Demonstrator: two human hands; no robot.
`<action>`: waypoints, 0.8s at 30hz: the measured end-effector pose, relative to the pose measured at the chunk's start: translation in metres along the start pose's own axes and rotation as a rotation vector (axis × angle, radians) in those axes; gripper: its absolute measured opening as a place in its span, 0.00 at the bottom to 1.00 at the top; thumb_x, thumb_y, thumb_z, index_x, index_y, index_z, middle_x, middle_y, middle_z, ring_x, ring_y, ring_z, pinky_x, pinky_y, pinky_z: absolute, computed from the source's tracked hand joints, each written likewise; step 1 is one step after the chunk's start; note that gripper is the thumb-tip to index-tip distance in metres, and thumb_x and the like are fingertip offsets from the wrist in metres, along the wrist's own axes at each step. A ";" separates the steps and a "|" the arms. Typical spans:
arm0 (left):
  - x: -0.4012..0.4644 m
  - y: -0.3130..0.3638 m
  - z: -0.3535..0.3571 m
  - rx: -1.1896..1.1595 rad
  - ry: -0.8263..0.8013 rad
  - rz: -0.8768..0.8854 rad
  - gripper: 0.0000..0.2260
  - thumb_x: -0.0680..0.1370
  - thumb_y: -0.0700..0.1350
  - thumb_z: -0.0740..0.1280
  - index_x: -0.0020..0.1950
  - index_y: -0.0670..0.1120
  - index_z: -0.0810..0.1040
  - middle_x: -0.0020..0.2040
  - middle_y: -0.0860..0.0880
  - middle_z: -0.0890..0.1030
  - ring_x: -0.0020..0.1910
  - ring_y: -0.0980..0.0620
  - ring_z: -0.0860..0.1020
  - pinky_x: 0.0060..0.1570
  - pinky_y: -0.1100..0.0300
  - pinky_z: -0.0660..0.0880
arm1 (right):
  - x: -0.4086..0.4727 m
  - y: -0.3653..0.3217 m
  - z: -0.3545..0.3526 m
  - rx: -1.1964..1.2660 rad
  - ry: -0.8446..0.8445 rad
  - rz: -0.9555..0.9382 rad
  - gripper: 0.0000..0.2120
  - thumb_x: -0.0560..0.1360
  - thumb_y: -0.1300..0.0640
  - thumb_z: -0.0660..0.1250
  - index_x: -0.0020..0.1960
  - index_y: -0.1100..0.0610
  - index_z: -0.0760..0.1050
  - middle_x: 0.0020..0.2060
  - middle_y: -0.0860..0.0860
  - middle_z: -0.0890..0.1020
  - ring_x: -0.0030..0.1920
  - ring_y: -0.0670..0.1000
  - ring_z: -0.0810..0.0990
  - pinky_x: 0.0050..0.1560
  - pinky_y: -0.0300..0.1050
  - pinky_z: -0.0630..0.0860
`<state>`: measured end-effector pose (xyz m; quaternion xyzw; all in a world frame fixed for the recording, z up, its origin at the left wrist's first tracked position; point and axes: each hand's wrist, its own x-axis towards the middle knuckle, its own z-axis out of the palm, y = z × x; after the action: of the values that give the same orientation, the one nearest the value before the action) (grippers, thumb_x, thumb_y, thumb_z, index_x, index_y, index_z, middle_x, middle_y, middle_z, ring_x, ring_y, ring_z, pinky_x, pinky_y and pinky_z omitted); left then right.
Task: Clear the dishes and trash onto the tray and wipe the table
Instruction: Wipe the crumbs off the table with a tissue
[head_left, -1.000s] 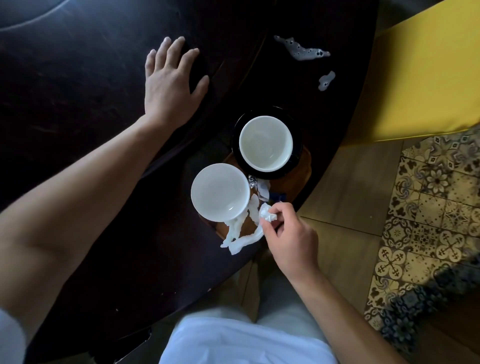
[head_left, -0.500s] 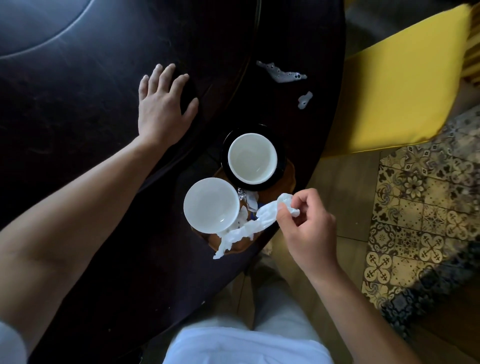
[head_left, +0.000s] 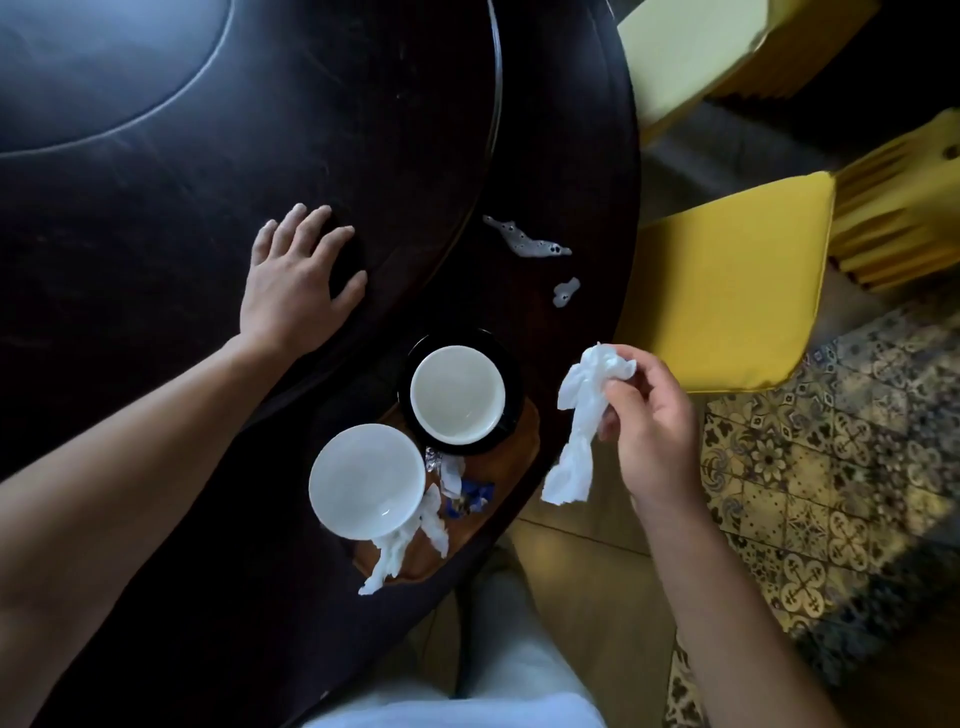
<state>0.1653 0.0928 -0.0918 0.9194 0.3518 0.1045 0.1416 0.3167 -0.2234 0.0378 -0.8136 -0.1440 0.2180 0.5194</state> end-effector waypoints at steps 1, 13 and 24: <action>0.001 0.000 0.001 -0.002 0.008 0.002 0.25 0.83 0.56 0.65 0.78 0.48 0.70 0.82 0.43 0.65 0.83 0.42 0.57 0.82 0.46 0.47 | 0.012 0.000 -0.002 0.003 -0.012 0.016 0.11 0.75 0.57 0.64 0.52 0.44 0.81 0.39 0.45 0.82 0.37 0.46 0.78 0.37 0.42 0.75; 0.043 0.029 -0.008 0.022 0.113 -0.120 0.19 0.79 0.56 0.65 0.62 0.46 0.83 0.66 0.45 0.80 0.70 0.39 0.73 0.69 0.45 0.67 | 0.174 0.018 -0.028 0.011 -0.280 0.026 0.06 0.80 0.58 0.64 0.51 0.47 0.76 0.45 0.54 0.82 0.44 0.53 0.81 0.43 0.48 0.77; 0.120 0.067 0.033 0.050 0.070 -0.146 0.20 0.80 0.53 0.65 0.70 0.47 0.77 0.75 0.46 0.73 0.77 0.40 0.67 0.76 0.46 0.61 | 0.279 0.064 0.008 -0.356 0.055 -0.495 0.09 0.73 0.69 0.68 0.51 0.61 0.79 0.47 0.54 0.82 0.45 0.43 0.77 0.48 0.28 0.71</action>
<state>0.3036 0.1201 -0.0897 0.8904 0.4249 0.1171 0.1137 0.5536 -0.1153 -0.0803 -0.8375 -0.3596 0.0342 0.4099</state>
